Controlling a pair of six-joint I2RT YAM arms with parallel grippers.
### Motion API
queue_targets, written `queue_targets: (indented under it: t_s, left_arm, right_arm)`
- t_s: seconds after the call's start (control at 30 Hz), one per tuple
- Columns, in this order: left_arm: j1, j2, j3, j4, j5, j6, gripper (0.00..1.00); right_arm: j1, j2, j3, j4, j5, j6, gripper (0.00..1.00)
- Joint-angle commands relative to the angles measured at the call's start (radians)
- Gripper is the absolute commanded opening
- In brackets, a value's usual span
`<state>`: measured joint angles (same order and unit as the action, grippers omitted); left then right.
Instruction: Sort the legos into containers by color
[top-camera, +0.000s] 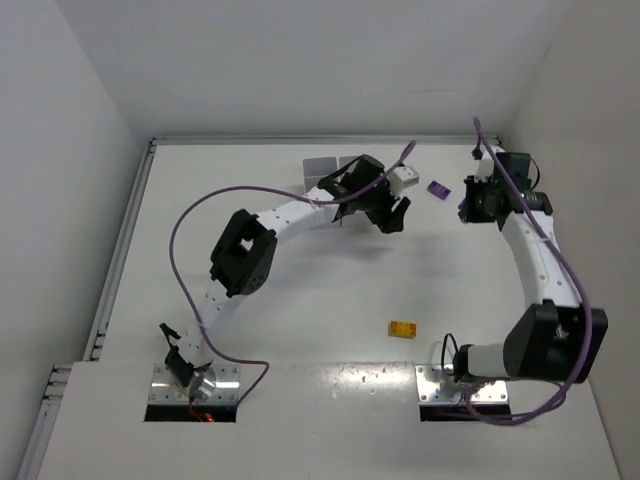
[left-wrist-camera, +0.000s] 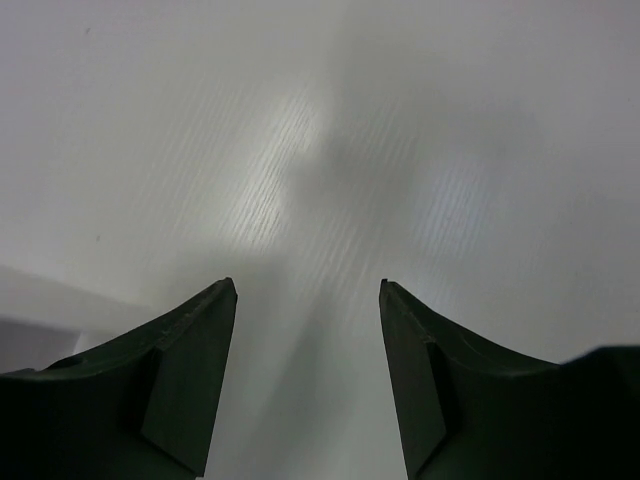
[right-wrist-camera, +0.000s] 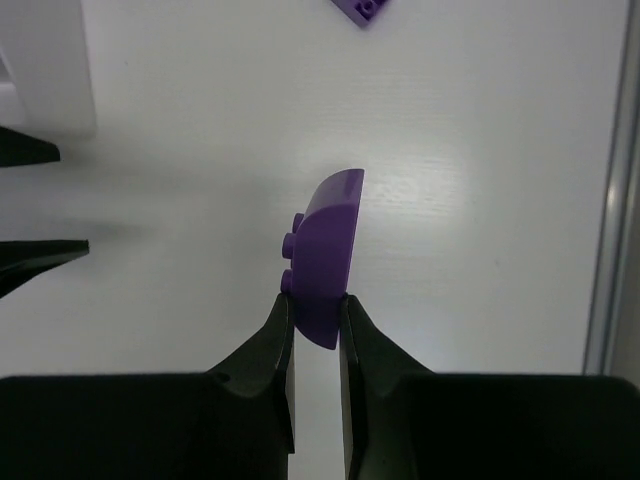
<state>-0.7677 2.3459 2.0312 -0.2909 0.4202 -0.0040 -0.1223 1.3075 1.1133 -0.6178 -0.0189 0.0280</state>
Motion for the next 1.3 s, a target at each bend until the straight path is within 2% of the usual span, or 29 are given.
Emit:
queue_targets:
  t_s: [0.0,0.1,0.13,0.17,0.27,0.4,0.57,0.8,0.9,1.1,1.27]
  left_arm:
    - [0.067,-0.2,-0.084,0.108,0.022,-0.079,0.65]
    - [0.122,-0.313,-0.196,0.142,0.031,-0.122,0.65]
    - [0.139,-0.382,-0.23,0.159,0.031,-0.137,0.65]
    - [0.159,-0.414,-0.261,0.189,0.04,-0.154,0.65]
    - [0.25,-0.513,-0.351,0.211,0.049,-0.234,0.65]
    - [0.393,-0.58,-0.434,0.211,0.097,-0.275,0.65]
    - [0.514,-0.605,-0.515,0.19,0.184,-0.275,0.65]
    - [0.573,-0.645,-0.574,0.179,0.227,-0.275,0.66]
    - [0.596,-0.645,-0.574,0.17,0.238,-0.266,0.66]
    - [0.628,-0.616,-0.554,0.148,0.259,-0.257,0.66]
    - [0.628,-0.585,-0.516,0.148,0.281,-0.257,0.66]
  right_arm:
    - [-0.017,0.087,0.123,0.092,-0.189,0.049,0.0]
    - [-0.027,0.166,0.184,0.072,-0.343,0.02,0.0]
    - [-0.01,0.179,0.195,0.072,-0.392,0.003,0.0]
    - [0.004,0.191,0.204,0.055,-0.503,-0.017,0.0]
    - [0.073,0.217,0.215,0.091,-0.611,-0.028,0.0]
    - [0.19,0.272,0.244,0.177,-0.621,-0.109,0.0]
    - [0.294,0.435,0.379,0.35,-0.598,-0.195,0.0]
    - [0.349,0.657,0.612,0.429,-0.514,-0.206,0.0]
    - [0.36,0.694,0.612,0.502,-0.466,-0.215,0.0]
    - [0.371,0.774,0.66,0.503,-0.455,-0.309,0.02]
    - [0.371,0.774,0.651,0.503,-0.446,-0.378,0.03]
